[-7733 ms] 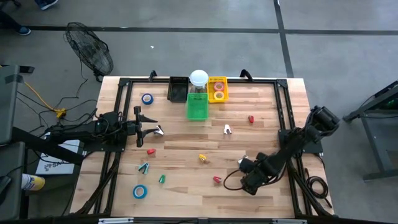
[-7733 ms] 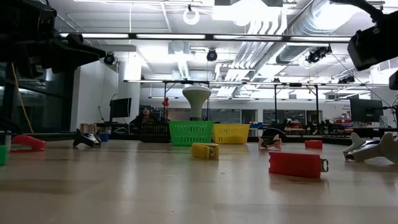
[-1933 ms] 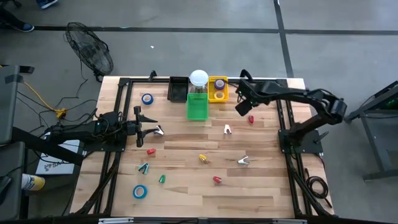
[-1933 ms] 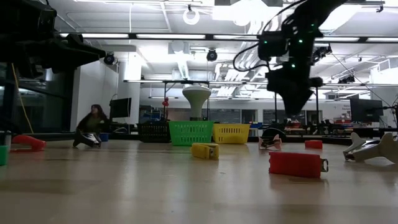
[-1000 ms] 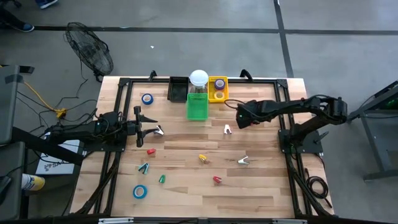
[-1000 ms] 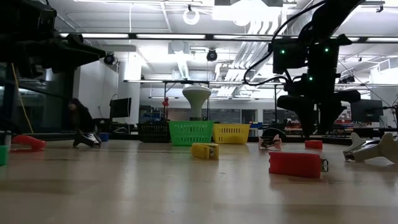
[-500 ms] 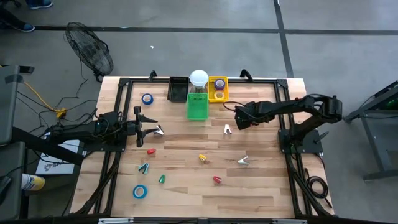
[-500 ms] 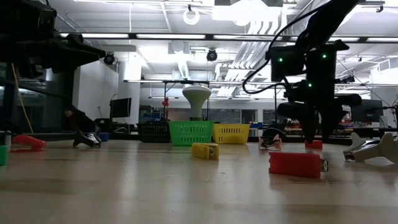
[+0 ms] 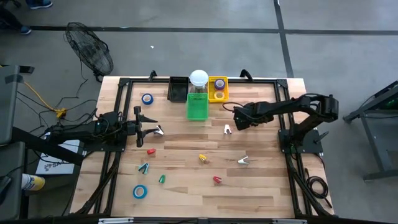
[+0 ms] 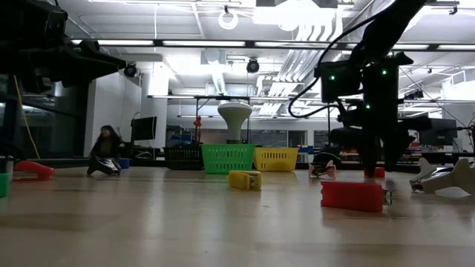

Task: Pick and place Stapler, Stapler remover, tape
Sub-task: Put the top red stapler into the green bin

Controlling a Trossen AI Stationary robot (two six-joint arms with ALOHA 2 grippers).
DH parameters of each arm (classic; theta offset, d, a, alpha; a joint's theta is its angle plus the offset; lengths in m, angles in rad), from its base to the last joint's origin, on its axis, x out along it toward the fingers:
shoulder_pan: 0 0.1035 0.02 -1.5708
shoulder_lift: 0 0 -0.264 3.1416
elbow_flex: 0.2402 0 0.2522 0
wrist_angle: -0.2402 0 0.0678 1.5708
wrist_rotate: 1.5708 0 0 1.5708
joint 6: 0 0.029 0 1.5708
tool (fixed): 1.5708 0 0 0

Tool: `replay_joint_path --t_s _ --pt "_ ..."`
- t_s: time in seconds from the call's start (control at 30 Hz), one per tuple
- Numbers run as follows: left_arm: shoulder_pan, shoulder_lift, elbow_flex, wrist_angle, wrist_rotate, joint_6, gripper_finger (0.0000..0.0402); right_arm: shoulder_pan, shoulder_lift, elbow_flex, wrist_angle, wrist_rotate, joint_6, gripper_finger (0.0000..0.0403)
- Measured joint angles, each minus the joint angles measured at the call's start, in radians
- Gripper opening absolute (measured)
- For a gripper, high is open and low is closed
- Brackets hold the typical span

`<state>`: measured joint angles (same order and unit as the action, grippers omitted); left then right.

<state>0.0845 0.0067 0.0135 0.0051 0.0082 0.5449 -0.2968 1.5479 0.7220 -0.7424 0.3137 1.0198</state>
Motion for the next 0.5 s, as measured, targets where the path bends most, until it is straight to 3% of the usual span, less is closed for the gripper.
replay_joint_path --t_s 0.23,0.5 --pt "0.000 0.000 0.000 0.000 0.000 0.000 0.0154 -0.011 0.006 0.000 0.018 -0.025 -0.007 0.0214" --pt "0.000 0.000 0.000 0.000 0.000 0.000 0.0154 -0.019 0.007 0.001 0.023 -0.034 -0.015 0.0170"
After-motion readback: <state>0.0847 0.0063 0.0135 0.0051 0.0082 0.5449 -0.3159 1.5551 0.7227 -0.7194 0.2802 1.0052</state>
